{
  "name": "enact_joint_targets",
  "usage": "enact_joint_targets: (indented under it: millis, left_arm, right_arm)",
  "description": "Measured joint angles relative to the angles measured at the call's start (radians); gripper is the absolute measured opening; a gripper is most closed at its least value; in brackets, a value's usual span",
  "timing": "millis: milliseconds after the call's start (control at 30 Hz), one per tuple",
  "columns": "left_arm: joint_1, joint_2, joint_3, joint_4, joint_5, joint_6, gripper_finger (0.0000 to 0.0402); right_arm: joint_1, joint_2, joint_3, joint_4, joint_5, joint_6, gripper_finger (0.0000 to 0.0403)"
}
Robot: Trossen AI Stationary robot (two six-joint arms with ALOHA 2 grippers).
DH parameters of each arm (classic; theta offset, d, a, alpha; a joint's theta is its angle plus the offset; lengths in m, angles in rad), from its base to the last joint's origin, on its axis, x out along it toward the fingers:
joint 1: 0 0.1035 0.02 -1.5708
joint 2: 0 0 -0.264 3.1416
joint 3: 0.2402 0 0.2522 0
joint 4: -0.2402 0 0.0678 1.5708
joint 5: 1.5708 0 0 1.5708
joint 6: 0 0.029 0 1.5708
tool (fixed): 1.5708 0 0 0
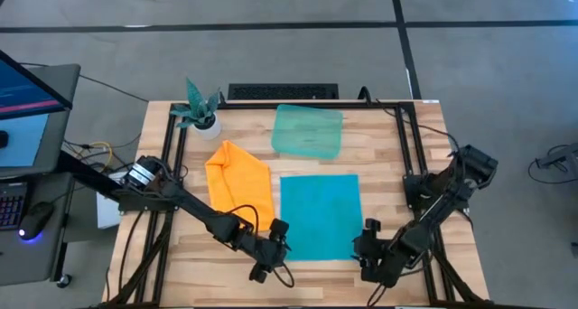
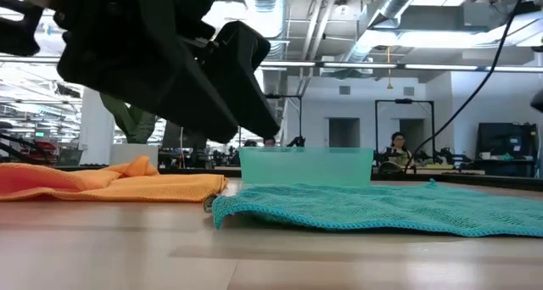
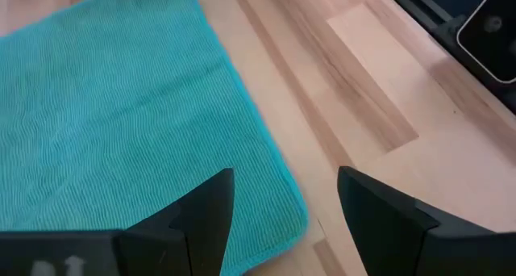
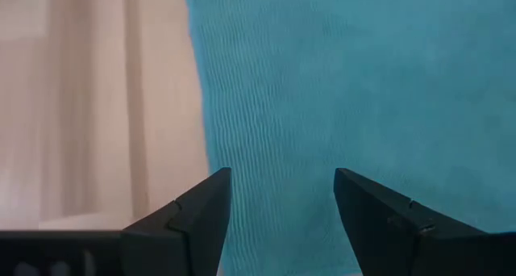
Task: Roll microfiber towels into tight, uniform cylinder then place into a basket
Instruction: Fold the blue microfiber towel
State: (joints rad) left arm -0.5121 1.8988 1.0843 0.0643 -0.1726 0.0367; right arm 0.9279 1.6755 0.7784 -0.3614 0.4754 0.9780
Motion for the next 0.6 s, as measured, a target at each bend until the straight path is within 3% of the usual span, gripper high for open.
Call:
enact_joint_targets:
  millis: [433, 600]
  left_arm:
    - [0.001, 0.0, 0.0, -0.004, -0.002, -0.025, 0.0214]
    - [0.001, 0.0, 0.0, -0.006, -0.005, -0.026, 0.0214]
  right_arm:
    - [-0.031, 0.031, 0.004, -0.015, -0.062, 0.096, 0.0243]
    - [-0.072, 0.032, 0.006, -0.014, -0.079, 0.088, 0.022]
